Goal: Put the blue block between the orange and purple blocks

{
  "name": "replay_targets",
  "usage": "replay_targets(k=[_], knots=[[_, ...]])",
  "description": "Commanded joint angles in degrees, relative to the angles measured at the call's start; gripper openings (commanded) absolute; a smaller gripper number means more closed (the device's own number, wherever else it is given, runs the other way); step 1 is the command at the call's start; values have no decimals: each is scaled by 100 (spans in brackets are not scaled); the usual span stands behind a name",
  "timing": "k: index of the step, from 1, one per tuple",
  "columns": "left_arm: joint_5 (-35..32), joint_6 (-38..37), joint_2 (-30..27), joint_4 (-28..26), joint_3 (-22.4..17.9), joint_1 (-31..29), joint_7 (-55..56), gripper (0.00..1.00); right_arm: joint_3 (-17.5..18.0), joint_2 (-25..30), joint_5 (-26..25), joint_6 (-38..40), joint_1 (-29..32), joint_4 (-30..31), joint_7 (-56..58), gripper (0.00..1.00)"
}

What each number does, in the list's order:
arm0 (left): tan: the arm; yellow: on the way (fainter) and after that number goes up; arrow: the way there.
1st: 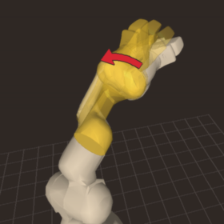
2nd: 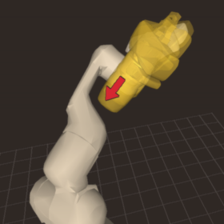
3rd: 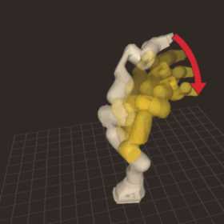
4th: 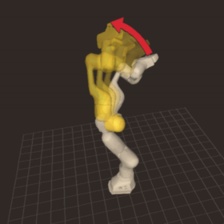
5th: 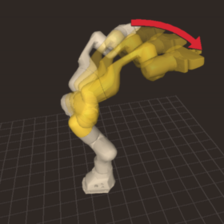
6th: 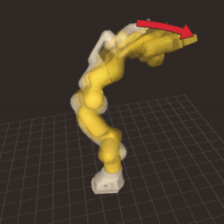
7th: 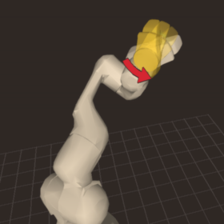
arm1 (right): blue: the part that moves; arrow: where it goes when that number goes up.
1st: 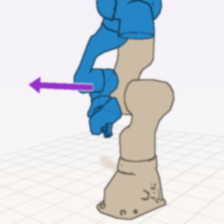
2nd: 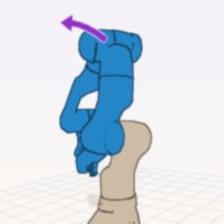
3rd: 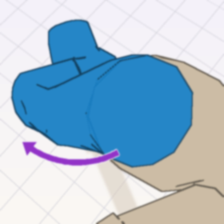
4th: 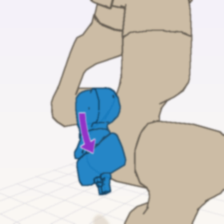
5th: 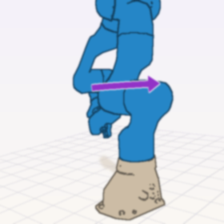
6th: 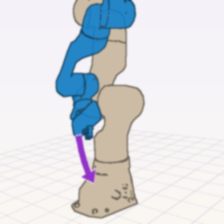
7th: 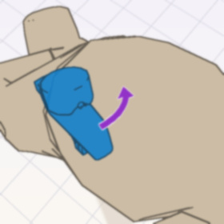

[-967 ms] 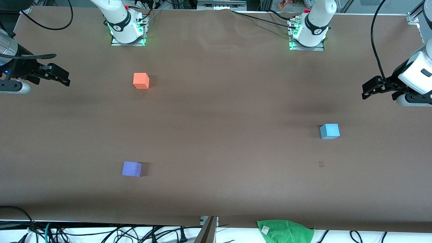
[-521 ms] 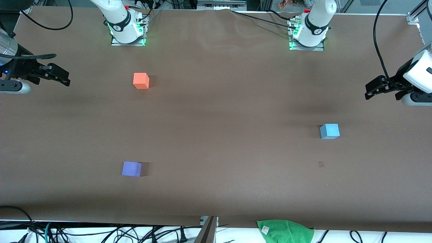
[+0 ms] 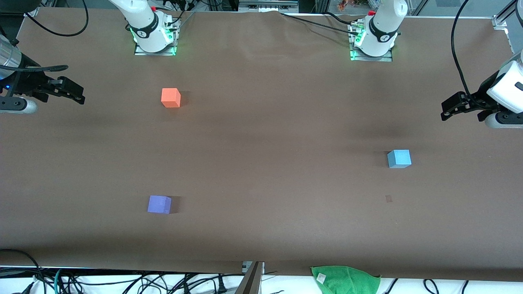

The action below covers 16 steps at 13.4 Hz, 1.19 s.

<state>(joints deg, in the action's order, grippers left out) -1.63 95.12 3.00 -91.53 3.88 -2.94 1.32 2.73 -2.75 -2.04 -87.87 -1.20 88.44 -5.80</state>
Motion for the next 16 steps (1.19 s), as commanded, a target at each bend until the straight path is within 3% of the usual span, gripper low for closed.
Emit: replay_targets(k=[1, 16], knots=[[74, -143, 78, 197, -10, -14, -35, 100, 8, 12, 54, -2, 23, -37, 35, 100], [75, -380, 69, 197, -19, -49, -71, 100, 8, 12, 54, -2, 23, -37, 35, 100]])
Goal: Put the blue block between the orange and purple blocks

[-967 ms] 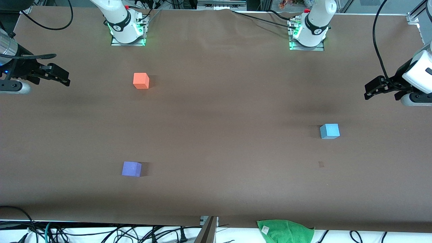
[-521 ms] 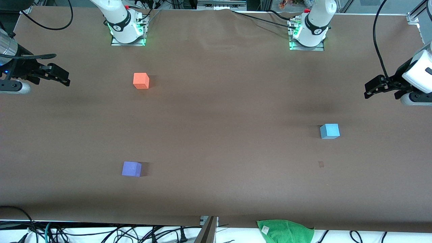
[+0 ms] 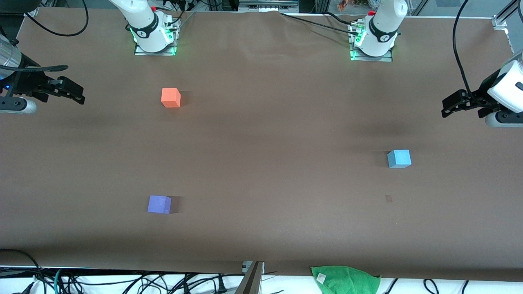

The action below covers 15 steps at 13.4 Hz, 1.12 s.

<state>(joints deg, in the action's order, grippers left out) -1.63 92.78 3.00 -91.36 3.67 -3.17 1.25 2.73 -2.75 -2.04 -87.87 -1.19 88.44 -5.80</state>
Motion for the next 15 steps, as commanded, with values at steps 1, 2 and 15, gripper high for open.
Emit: replay_targets(k=[1, 2, 15], knots=[[75, -155, 69, 171, 2, -26, -63, 100, 8, 12, 54, -11, 31, -37, 35, 100], [75, -155, 69, 171, 2, -26, -63, 100, 8, 12, 54, -2, 22, -37, 35, 100], [172, 1729, 950, -1661, 2, -52, 33, 100, -1, 12, 54, -11, 31, -37, 35, 100]])
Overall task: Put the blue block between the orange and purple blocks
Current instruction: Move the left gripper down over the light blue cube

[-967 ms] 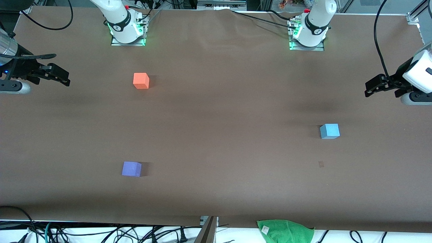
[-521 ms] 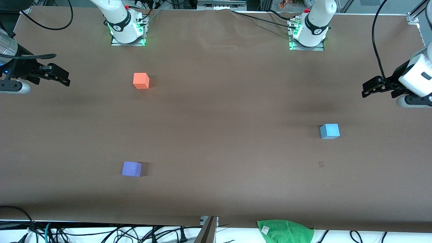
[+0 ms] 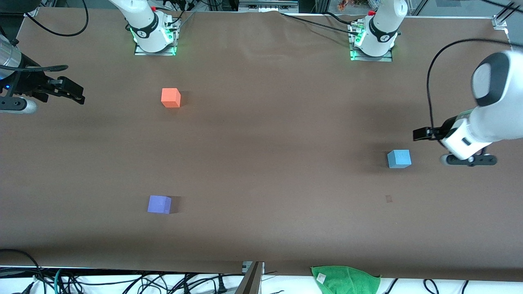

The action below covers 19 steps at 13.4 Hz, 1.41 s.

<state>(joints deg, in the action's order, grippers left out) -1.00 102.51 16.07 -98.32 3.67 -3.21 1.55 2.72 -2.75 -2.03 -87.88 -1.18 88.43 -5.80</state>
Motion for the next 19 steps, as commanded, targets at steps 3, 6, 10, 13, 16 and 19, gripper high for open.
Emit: replay_targets(k=[3, 6, 10, 13, 16, 19], knots=[[56, 1936, -377, -2030, -7, -66, -5, 100, 0, 12, 63, -10, 30, -37, 44, 100], [12, 2746, 0, -2288, -7, -162, -93, 100, 0, 3, 63, -10, 39, -37, 44, 100], [-172, 3450, 379, -2402, -7, -224, -41, 100, 0, 3, 63, -10, 48, -37, 44, 100], [-164, 3538, 520, -2332, -7, -224, 231, 100, 0, 3, 63, -10, 39, -37, 44, 100], [-181, 3907, 713, -2306, -15, -224, 232, 100, 0, 3, 63, -10, 48, -37, 44, 100], [-181, 3943, 828, -2226, -15, -233, 206, 100, -9, 3, 63, -10, 57, -37, 44, 100]])
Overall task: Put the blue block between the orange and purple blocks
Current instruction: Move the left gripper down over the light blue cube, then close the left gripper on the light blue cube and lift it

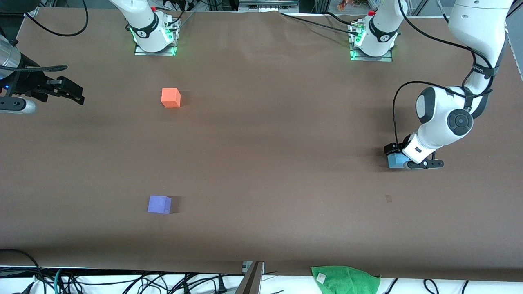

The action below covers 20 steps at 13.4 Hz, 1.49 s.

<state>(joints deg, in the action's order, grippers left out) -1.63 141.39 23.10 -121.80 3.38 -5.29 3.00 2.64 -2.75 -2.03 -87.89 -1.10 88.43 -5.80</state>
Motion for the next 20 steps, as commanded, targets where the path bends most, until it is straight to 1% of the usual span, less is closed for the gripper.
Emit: replay_targets(k=[1, 4, 6, 10, 12, 15, 17, 19, 20], knots=[[-118, 64, 177, 130, 14, -51, 34, 100, 0, 3, 63, -9, 48, -36, 44, 100], [-118, 152, 326, 147, 14, -78, 17, 100, -9, 3, 63, -9, 57, -36, 44, 100], [-118, 39, 274, 243, 14, -78, -1, 100, -9, 3, 63, -9, 48, -36, 44, 100], [-223, -234, 46, 262, 23, -60, -1, 100, -9, 3, 63, -9, 48, -36, 44, 100], [-223, -244, 36, 253, 31, -69, -10, 100, -9, 3, 63, -9, 48, -36, 44, 100], [-223, -156, 255, 261, 23, -86, -27, 100, -9, 3, 63, -9, 48, -36, 44, 100], [-223, 46, 405, 262, 23, -78, -27, 100, -9, 3, 63, -9, 57, -36, 44, 100], [-223, 90, 414, 262, 23, -69, -27, 100, -9, 3, 71, -9, 57, -36, 44, 100], [-232, 82, 423, 314, 23, -69, -36, 85, -9, 3, 72, -9, 57, -36, 44, 100]])
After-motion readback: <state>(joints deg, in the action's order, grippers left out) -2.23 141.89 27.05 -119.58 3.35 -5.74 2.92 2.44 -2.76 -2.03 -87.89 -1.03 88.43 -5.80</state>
